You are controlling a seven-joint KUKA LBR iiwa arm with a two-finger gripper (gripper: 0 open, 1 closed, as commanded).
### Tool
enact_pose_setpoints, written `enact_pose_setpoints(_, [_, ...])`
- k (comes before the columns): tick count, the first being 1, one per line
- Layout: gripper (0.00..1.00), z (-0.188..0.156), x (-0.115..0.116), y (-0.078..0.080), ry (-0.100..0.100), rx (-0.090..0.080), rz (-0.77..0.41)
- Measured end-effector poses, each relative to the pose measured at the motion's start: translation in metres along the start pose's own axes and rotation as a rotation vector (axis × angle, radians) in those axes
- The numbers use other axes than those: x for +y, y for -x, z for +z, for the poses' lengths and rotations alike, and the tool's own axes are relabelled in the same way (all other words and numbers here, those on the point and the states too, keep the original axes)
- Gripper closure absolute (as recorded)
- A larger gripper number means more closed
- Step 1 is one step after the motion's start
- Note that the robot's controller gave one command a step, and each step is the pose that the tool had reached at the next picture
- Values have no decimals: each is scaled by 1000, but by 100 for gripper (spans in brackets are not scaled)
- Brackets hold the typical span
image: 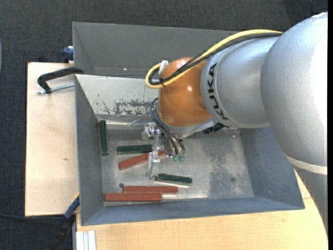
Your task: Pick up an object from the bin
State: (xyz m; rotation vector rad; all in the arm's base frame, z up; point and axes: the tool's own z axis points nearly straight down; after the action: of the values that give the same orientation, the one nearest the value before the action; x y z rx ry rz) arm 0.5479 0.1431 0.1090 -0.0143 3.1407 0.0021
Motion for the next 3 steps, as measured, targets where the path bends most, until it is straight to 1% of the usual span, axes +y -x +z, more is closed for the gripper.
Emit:
enact_pose_setpoints(1, [100, 37, 7, 20, 1, -5, -170])
enact_pose_setpoints(2, [100, 36, 7, 20, 2, -5, -170])
enact_pose_setpoints(3, [100, -85, 33, 8, 1, -4, -234])
